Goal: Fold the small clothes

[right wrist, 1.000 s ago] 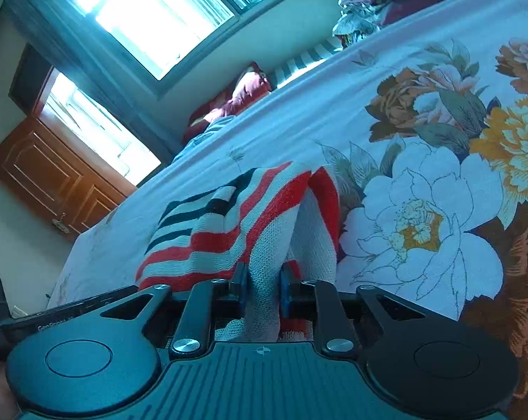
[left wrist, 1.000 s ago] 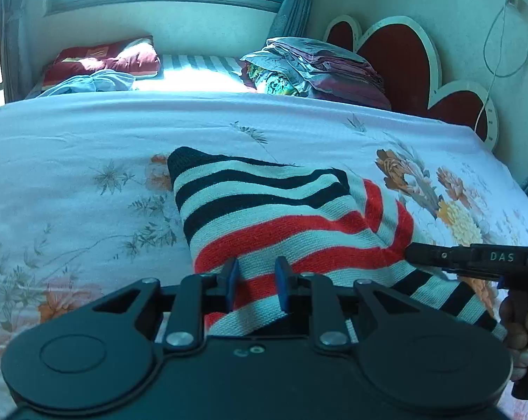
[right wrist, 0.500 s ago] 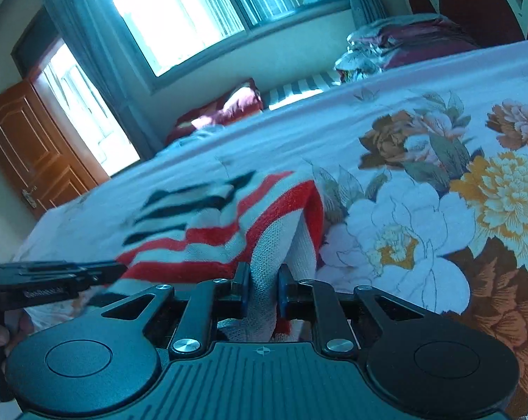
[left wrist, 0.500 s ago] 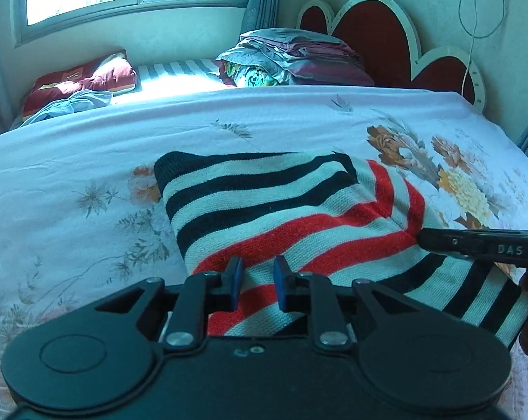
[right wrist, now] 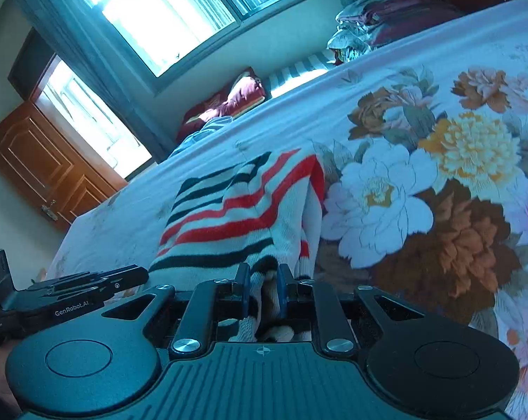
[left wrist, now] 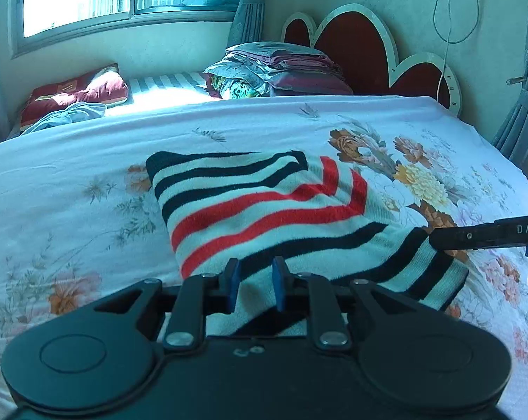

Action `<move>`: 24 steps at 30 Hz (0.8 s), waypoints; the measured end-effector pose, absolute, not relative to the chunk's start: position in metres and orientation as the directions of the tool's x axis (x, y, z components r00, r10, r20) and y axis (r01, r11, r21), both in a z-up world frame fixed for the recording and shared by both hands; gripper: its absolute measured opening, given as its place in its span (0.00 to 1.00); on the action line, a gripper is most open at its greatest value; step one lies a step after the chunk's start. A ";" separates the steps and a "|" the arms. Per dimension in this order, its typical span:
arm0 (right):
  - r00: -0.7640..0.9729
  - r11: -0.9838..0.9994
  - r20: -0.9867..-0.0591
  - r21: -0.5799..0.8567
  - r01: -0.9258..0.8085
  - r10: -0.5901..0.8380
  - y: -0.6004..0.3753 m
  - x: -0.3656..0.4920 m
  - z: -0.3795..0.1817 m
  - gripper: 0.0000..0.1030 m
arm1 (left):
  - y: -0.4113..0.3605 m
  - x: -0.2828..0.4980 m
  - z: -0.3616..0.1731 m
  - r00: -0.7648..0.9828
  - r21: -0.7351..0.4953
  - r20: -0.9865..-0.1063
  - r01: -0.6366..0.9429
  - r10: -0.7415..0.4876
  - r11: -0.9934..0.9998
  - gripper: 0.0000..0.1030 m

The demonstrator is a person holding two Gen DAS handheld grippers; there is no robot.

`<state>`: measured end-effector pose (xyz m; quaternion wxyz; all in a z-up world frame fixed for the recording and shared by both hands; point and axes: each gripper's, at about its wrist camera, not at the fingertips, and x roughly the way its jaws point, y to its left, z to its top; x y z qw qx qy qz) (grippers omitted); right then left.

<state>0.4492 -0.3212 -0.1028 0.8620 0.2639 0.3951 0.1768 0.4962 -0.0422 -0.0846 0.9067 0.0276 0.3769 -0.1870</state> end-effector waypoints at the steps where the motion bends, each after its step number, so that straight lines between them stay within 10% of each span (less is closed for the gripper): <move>1: 0.618 0.791 -0.591 0.606 -0.083 0.518 -0.321 0.449 -0.106 0.15 | -0.043 0.495 -0.086 0.642 -0.088 -0.699 0.361 -0.316 0.928 0.19; 7: 0.599 0.802 -0.618 0.593 -0.071 0.509 -0.310 0.450 -0.113 0.33 | -0.049 0.490 -0.088 0.661 -0.003 -0.704 0.362 -0.260 0.932 0.24; 9: 0.587 0.813 -0.639 0.579 -0.057 0.497 -0.309 0.449 -0.123 0.06 | -0.050 0.486 -0.089 0.671 0.007 -0.696 0.363 -0.256 0.932 0.24; 13: 0.661 0.529 -0.412 0.848 0.027 0.627 -0.347 0.433 -0.145 0.06 | -0.042 0.483 -0.095 0.652 -0.014 -0.712 0.360 -0.262 0.933 0.23; 19: 0.652 0.430 -0.436 0.884 0.182 0.621 -0.357 0.424 -0.195 0.03 | -0.039 0.483 -0.101 0.643 -0.033 -0.719 0.349 -0.264 0.937 0.29; 24: 0.664 0.634 -0.514 0.769 0.077 0.543 -0.346 0.424 -0.149 0.24 | -0.017 0.467 -0.088 0.677 -0.106 -0.681 0.288 -0.281 0.952 0.30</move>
